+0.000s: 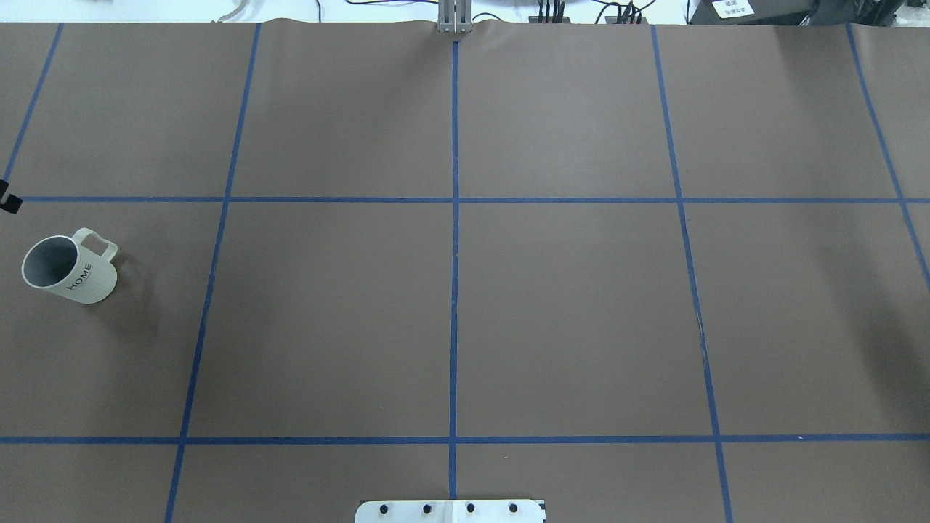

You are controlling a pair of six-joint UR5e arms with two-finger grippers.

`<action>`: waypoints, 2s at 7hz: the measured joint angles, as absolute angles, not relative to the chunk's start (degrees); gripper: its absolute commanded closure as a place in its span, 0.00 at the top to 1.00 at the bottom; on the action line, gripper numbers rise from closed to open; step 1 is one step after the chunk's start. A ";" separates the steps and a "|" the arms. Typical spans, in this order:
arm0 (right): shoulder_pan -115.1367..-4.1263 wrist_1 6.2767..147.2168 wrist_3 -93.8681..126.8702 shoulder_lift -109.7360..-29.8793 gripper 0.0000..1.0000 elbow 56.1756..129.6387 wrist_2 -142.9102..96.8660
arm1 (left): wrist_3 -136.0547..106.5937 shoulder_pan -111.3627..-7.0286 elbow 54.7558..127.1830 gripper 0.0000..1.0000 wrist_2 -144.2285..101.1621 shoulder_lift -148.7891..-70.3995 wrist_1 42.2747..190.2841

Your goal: Left arm hands cup to right arm to dump lemon

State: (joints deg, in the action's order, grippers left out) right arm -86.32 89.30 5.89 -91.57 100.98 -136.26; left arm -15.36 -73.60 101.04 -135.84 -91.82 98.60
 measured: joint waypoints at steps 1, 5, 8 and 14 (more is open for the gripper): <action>-86.61 89.32 5.85 -91.31 1.00 100.83 -135.86 | -12.13 -76.09 99.65 1.00 -135.82 -91.82 98.48; -87.25 89.81 5.52 -90.90 1.00 100.50 -135.69 | -7.72 -82.44 94.32 1.00 -135.46 -92.28 96.45; -88.23 89.34 5.28 -92.35 1.00 101.76 -135.51 | -7.58 -82.77 95.37 1.00 -136.20 -91.76 95.71; -87.47 89.43 5.36 -94.13 1.00 104.71 -134.48 | -7.36 -83.00 99.02 1.00 -134.65 -88.76 95.71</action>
